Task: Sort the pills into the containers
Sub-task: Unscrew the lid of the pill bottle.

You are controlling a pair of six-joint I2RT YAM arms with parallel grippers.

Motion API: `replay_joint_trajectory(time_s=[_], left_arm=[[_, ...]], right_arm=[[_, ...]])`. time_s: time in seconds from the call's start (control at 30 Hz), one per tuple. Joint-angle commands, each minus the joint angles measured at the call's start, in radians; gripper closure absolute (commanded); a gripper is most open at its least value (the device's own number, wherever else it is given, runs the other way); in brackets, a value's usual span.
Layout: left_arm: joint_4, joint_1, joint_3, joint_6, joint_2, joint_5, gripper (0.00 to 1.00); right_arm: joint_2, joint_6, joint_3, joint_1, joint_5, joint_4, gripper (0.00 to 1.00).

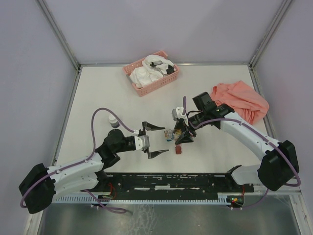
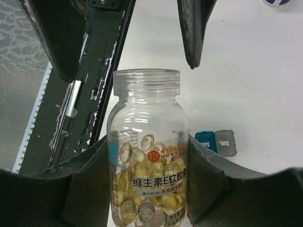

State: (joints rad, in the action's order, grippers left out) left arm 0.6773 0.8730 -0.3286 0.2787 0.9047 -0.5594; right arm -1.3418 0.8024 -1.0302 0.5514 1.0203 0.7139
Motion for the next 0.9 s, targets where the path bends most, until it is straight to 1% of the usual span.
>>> replay_joint_trajectory(time_s=[0.0,0.07,0.23,0.4,0.47,0.63,0.73,0.87], left_arm=[[0.036,-0.001,-0.04,0.071,0.038,0.029,0.0],[0.042,-0.001,-0.042,0.076,0.052,0.044,0.01],[0.035,-0.001,-0.068,0.073,0.079,0.046,0.09],[0.065,0.0,-0.075,0.05,0.092,0.05,0.14],[0.072,0.0,-0.077,0.046,0.099,0.054,0.18],[0.064,-0.001,-0.094,0.031,0.117,0.058,0.31],[0.066,-0.001,-0.097,0.02,0.123,0.052,0.35],[0.086,0.0,-0.094,-0.005,0.123,0.046,0.38]], right_arm=[[0.021,0.018,-0.045,-0.003,0.046,-0.008,0.98],[0.021,0.018,-0.047,-0.002,0.048,-0.007,0.98],[0.023,0.02,-0.046,-0.003,0.047,-0.007,0.98],[0.02,0.02,-0.046,-0.003,0.048,-0.006,0.98],[0.02,0.02,-0.046,-0.003,0.049,-0.007,0.98],[0.019,0.02,-0.046,-0.004,0.047,-0.007,0.98],[0.019,0.02,-0.047,-0.003,0.046,-0.007,0.98],[0.016,0.02,-0.046,-0.002,0.046,-0.004,0.98]])
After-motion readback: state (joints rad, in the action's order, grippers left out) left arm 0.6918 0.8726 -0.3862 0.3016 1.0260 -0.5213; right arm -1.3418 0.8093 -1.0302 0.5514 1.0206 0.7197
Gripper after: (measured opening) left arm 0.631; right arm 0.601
